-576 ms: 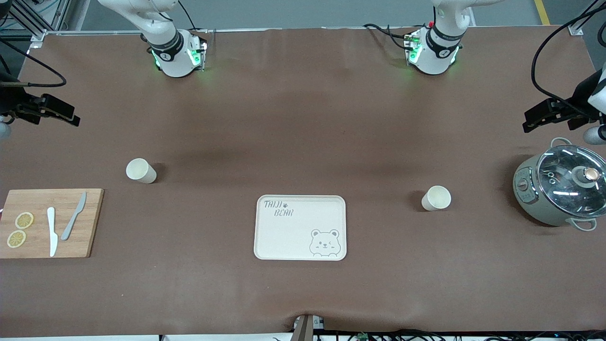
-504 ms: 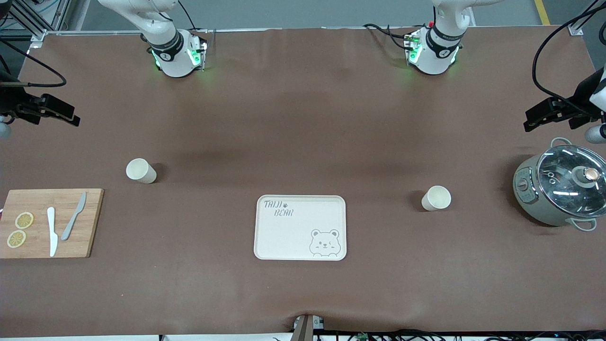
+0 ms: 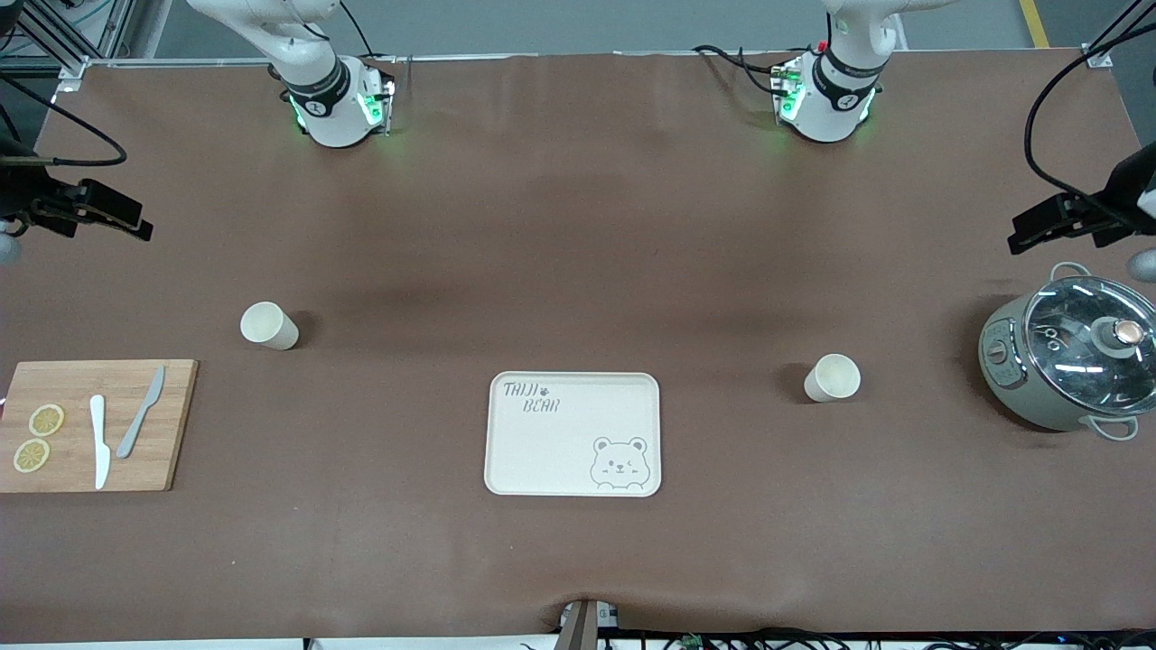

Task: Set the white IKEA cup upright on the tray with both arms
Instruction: 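Reach the left gripper down over the white cup beside the pot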

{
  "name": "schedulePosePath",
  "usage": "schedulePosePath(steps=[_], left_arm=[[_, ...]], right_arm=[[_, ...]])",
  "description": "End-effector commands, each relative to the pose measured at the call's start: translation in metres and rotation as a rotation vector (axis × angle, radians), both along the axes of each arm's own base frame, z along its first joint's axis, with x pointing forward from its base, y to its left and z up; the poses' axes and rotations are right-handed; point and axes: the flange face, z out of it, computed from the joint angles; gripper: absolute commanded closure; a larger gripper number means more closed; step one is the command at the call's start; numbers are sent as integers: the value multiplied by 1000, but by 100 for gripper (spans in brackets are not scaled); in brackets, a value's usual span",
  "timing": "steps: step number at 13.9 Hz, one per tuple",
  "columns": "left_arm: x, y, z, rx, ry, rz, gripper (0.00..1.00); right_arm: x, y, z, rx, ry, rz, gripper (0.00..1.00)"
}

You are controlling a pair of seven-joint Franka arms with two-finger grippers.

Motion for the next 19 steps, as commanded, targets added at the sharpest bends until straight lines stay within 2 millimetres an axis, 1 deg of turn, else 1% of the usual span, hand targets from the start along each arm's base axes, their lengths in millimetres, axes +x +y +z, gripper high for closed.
schedulePosePath(steps=[1,2,3,4,6,8,10,11,12,13,14,16,17,19], left_arm=[[31,1,-38,-15,52,11,0],[36,-3,-48,-1,58,5,0],[46,0,-71,14,63,6,0],[52,1,-97,26,53,10,0],[57,1,-147,22,41,54,0],[60,-15,-193,20,-12,123,0],[56,-41,-233,9,-61,148,0],[52,-47,-255,5,-72,168,0],[48,-50,-275,-2,-87,196,0],[44,-52,-294,-7,-94,218,0],[41,-54,-309,-10,-93,232,0],[36,-54,-327,-11,-79,238,0],[33,-54,-334,-9,-69,244,5],[29,-52,-345,-7,-52,246,9]], right_arm=[[-2,-1,2,-4,0,-13,0],[-2,-1,2,-4,0,-14,0],[-2,-1,2,-4,2,-14,0],[-2,-2,2,-4,0,-14,0],[-2,-2,2,-4,2,-16,0],[-2,-2,2,-4,2,-16,0],[0,-3,0,-4,3,-14,0],[3,-3,-1,-3,3,-13,0],[4,-3,2,-3,-4,-14,0],[5,-4,0,-3,2,-14,0],[6,-4,-3,-2,6,-14,0],[7,-6,-4,-2,9,-19,0],[7,-6,-4,-4,10,-22,0],[8,-7,-5,-5,8,-18,0]])
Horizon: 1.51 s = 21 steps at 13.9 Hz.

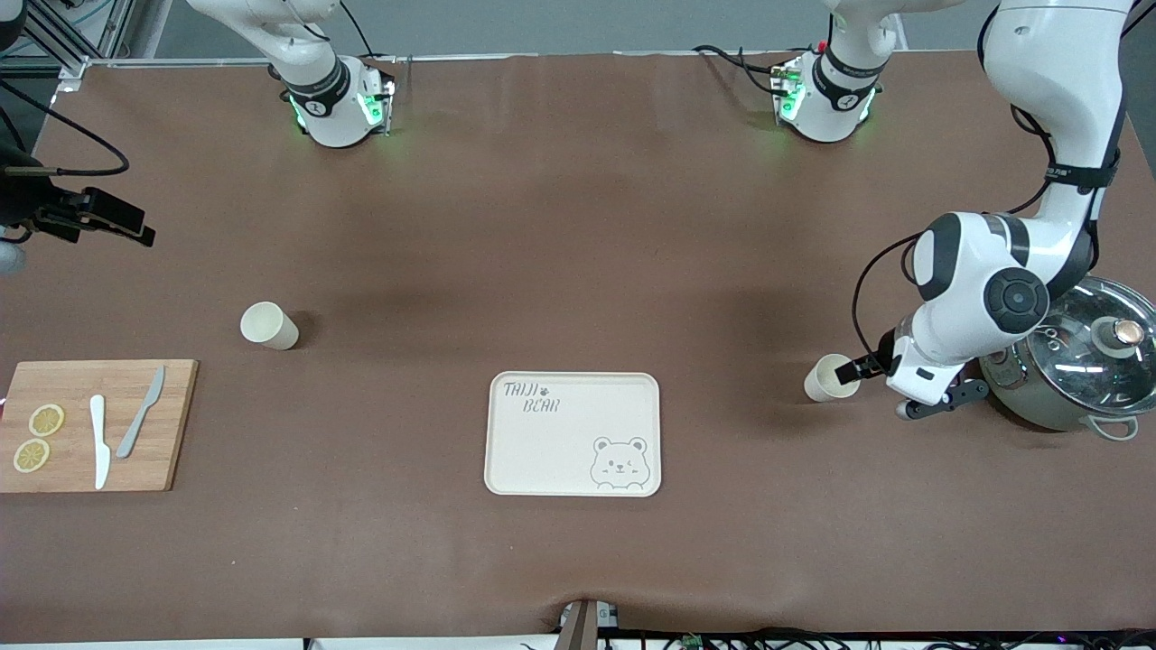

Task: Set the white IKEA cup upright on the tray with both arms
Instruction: 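Reach the left gripper down over the white cup beside the pot, then grasp the cup with the left gripper while the right gripper reaches out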

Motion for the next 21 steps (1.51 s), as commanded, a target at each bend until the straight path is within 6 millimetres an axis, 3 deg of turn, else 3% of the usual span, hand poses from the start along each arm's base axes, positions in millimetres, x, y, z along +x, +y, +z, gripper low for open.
schedulePosePath(steps=[1,2,5,10,13,15,17,21], left_arm=[[-7,2,-10,14,7,9,10],[-8,2,-16,13,17,8,12],[-9,1,-28,12,37,8,29],[-8,-1,-41,10,53,6,88],[-7,-3,-39,8,49,0,99],[-6,-4,-36,6,46,-1,100],[0,-5,-26,5,29,0,100],[8,-28,0,-1,55,-13,100]], right_arm=[[3,-5,3,-7,-5,-17,0],[3,-5,3,-7,-7,-15,0],[3,-4,3,-7,-5,-18,0],[15,-6,-17,-10,21,-17,0],[23,-3,-29,-18,35,1,0],[31,-1,-23,-13,-4,5,0],[38,-2,-40,2,30,-9,0],[51,-5,-71,-13,67,-8,0]])
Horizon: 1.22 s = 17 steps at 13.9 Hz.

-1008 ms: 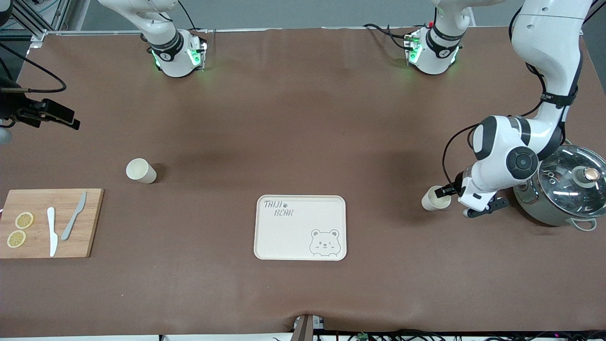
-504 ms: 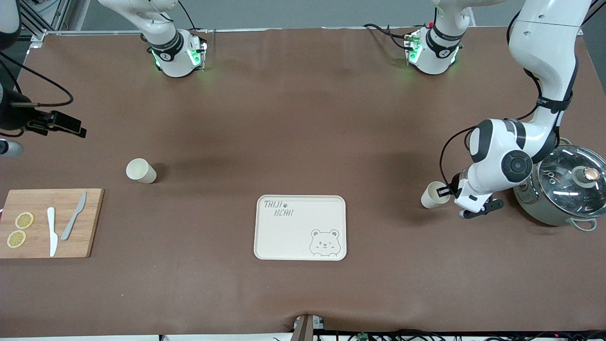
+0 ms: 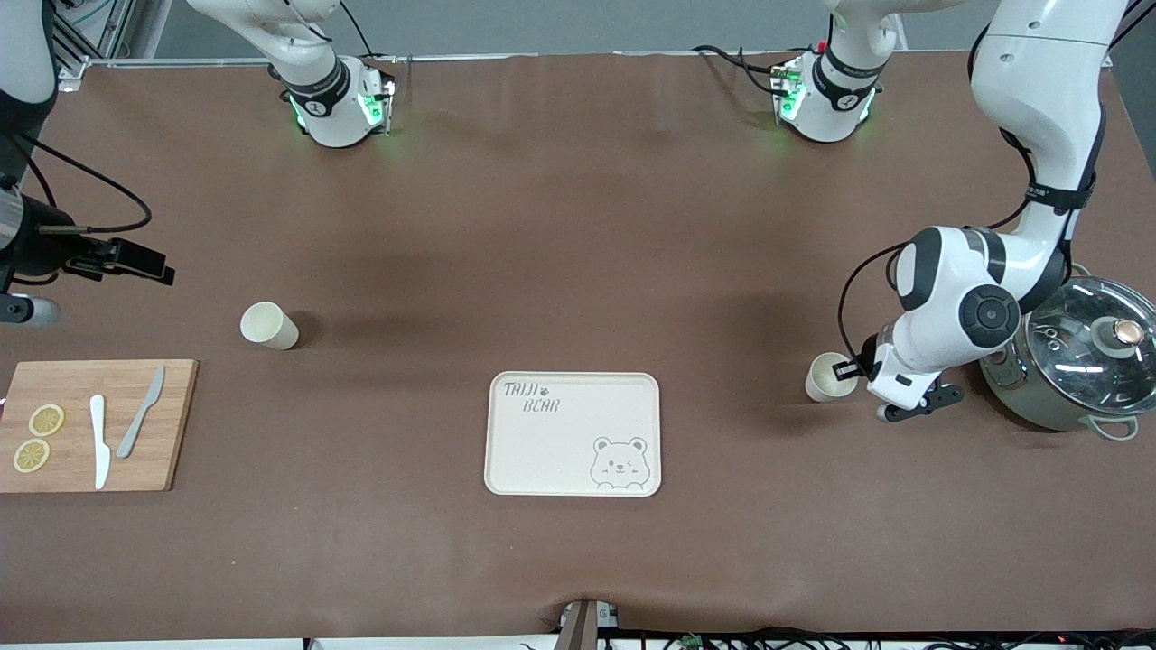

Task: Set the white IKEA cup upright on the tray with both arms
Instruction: 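Grasp the cup with the left gripper while the right gripper reaches out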

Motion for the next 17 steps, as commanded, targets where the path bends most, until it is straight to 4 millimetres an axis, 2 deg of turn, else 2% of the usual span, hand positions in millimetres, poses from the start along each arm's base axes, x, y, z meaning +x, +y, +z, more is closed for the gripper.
schedulePosePath(steps=[1,2,4,5,7,9,11,12,13,14,16,17], left_arm=[[6,-14,25,14,27,16,100],[7,-16,32,16,33,17,100],[10,-23,46,12,33,13,100],[12,-26,51,13,36,27,100],[14,-42,62,8,32,60,100],[18,-54,70,5,18,101,100],[24,-73,74,-9,7,140,100],[28,-92,75,-23,2,160,100],[32,-103,74,-27,1,194,100],[35,-119,71,-31,0,224,100],[48,-141,70,-46,-12,293,100],[50,-157,62,-49,-5,326,100]], right_arm=[[15,-8,-21,-9,20,-19,0],[24,-13,-51,4,71,-31,0],[25,-26,-60,4,84,-47,0],[26,-30,-70,1,113,-54,0],[27,-57,-92,-2,153,-87,0],[29,-77,-123,15,207,-119,0],[31,-87,-134,18,215,-136,0],[30,-88,-138,23,227,-146,0],[31,-94,-154,32,243,-156,0],[32,-99,-179,35,270,-156,0],[23,-117,-210,40,262,-183,0],[18,-122,-225,37,237,-193,0]])
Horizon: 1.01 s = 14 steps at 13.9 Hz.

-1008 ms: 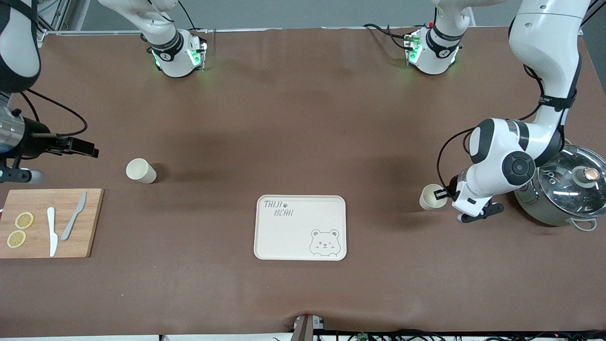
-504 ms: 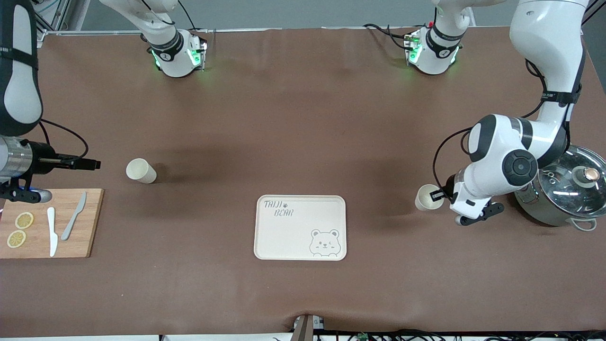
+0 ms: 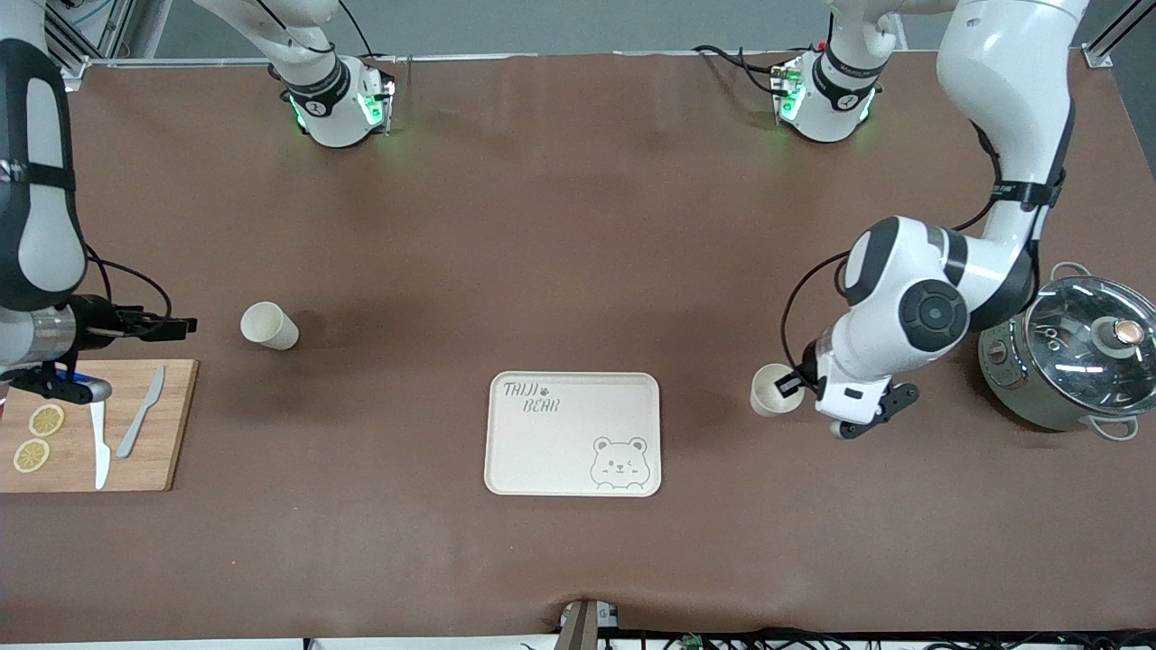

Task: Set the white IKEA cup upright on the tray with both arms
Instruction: 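Carry the cup onto the tray while the right gripper grasps the other cup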

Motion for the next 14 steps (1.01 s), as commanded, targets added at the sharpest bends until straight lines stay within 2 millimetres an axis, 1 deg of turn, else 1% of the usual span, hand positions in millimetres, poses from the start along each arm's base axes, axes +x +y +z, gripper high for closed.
schedulePosePath(steps=[1,2,4,5,8,10,11,12,13,14], left_arm=[[16,-42,-13,-26,14,93,100],[22,-59,-13,-35,5,127,100],[24,-82,-19,-48,2,178,100],[23,-92,-22,-54,-2,193,100],[20,-120,-35,-84,-31,232,100],[20,-128,-39,-100,-48,265,100],[18,-136,-38,-111,-61,274,100],[19,-139,-43,-120,-68,284,100],[18,-143,-47,-127,-70,298,100],[14,-153,-55,-134,-71,309,100]], right_arm=[[-15,-15,-36,-13,-52,-27,0],[-22,-14,-43,-28,-104,-32,0],[-38,-10,-59,-41,-145,-34,0],[-43,-7,-67,-40,-139,-33,0],[-55,-4,-78,-31,-108,-34,0],[-62,0,-83,-27,-93,-32,0],[-66,1,-88,-25,-81,-32,7],[-70,3,-93,-20,-67,-31,20],[-75,4,-99,-16,-53,-34,27],[-76,5,-102,-13,-46,-35,38]])
